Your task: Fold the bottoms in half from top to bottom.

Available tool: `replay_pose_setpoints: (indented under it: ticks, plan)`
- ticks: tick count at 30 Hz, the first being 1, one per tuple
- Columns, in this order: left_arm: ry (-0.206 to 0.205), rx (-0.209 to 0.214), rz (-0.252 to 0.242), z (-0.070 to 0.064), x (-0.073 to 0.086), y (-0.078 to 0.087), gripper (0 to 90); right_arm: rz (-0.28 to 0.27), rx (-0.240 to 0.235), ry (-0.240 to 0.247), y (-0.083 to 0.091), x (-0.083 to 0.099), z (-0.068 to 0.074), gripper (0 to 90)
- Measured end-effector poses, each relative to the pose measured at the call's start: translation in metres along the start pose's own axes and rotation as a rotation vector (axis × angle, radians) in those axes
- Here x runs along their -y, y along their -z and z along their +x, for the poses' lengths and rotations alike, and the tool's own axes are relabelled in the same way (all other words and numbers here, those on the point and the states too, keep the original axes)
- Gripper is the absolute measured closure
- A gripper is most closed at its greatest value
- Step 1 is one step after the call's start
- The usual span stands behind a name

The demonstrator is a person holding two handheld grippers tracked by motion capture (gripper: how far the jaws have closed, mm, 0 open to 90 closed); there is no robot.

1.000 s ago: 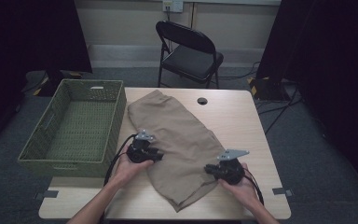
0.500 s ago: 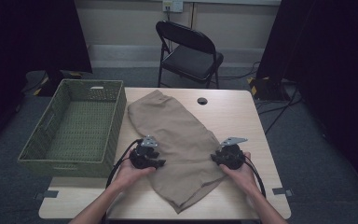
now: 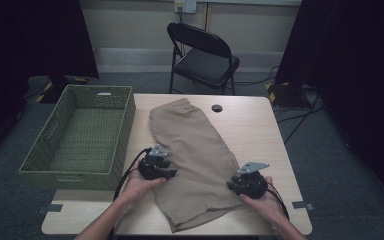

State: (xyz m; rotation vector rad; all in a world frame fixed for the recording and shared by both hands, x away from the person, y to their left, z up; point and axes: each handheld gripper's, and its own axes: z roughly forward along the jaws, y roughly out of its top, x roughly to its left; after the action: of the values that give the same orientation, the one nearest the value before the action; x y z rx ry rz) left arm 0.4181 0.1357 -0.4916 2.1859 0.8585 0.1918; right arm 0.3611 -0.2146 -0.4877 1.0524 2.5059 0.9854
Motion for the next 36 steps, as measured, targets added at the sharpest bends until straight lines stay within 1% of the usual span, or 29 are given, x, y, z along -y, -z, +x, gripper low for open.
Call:
replay_pose_setpoints:
  ticks: [1,3,5,6,8,9,10,13,14,16,19,20,22,23,25,26,27,29,31,34,36]
  plan:
    - [0.002,0.001,-0.004,0.000,0.000,0.000,51.3,0.004,-0.020,-0.001,0.003,0.002,0.005,66.2]
    - [0.004,0.001,-0.001,-0.001,0.000,0.000,49.2,0.014,-0.059,0.021,0.006,0.006,0.015,65.7]
    - [-0.004,-0.007,0.003,-0.003,-0.001,-0.001,47.5,0.024,-0.092,0.028,0.009,0.008,0.024,64.5]
    - [-0.006,-0.010,0.005,-0.004,-0.001,-0.001,46.6,0.032,-0.116,0.044,0.011,0.009,0.029,63.3]
    - [-0.013,-0.016,0.005,-0.005,-0.001,-0.002,46.0,0.044,-0.126,0.057,0.012,0.008,0.034,61.1]
    - [-0.013,-0.015,0.004,-0.005,-0.001,-0.002,45.9,0.033,-0.140,0.055,0.011,0.006,0.035,61.1]
    - [-0.011,-0.011,0.003,-0.004,-0.001,-0.002,46.0,0.008,-0.141,0.048,0.011,0.002,0.035,60.9]
    - [0.003,0.005,-0.002,-0.002,-0.001,-0.001,46.5,-0.069,-0.103,0.015,0.009,-0.012,0.026,61.1]
    - [0.013,0.009,-0.005,-0.001,-0.001,-0.001,46.9,-0.085,-0.085,0.007,0.008,-0.016,0.022,61.1]
    - [0.013,0.009,-0.001,0.000,-0.001,-0.001,48.6,-0.109,-0.053,-0.017,0.003,-0.025,0.011,60.8]
    - [0.016,0.010,-0.001,0.001,-0.001,-0.001,50.9,-0.104,-0.009,-0.038,-0.011,-0.035,-0.003,58.6]
    - [0.018,0.010,-0.003,0.001,-0.001,-0.001,51.1,-0.098,0.006,-0.041,-0.018,-0.039,-0.008,57.0]
    - [0.011,0.010,0.001,0.001,-0.001,-0.001,51.0,-0.085,0.021,-0.041,-0.028,-0.045,-0.014,53.9]
    - [0.010,0.010,0.001,0.001,-0.001,-0.001,51.1,-0.078,0.020,-0.045,-0.033,-0.047,-0.017,49.9]
    - [0.010,0.012,-0.001,0.001,-0.001,-0.001,51.1,-0.070,0.025,-0.070,-0.042,-0.049,-0.023,48.8]
    - [0.011,0.013,-0.003,0.001,-0.001,-0.001,51.1,-0.056,0.019,-0.059,-0.046,-0.048,-0.023,49.0]
    - [0.013,0.014,-0.004,0.001,-0.001,-0.001,51.1,-0.049,0.023,-0.041,-0.047,-0.046,-0.022,48.9]
    - [0.020,0.014,-0.008,0.001,-0.001,-0.001,51.2,-0.044,0.034,-0.026,-0.046,-0.045,-0.020,48.2]
    - [0.021,0.020,-0.008,0.002,-0.001,-0.001,53.5,-0.041,0.048,-0.007,-0.047,-0.044,-0.018,47.9]
    - [0.025,0.027,-0.022,0.002,0.000,-0.002,55.8,-0.043,0.052,-0.009,-0.045,-0.042,-0.015,47.9]
    - [0.019,0.022,-0.025,-0.001,0.000,-0.003,56.8,-0.049,0.050,-0.007,-0.044,-0.040,-0.014,47.9]
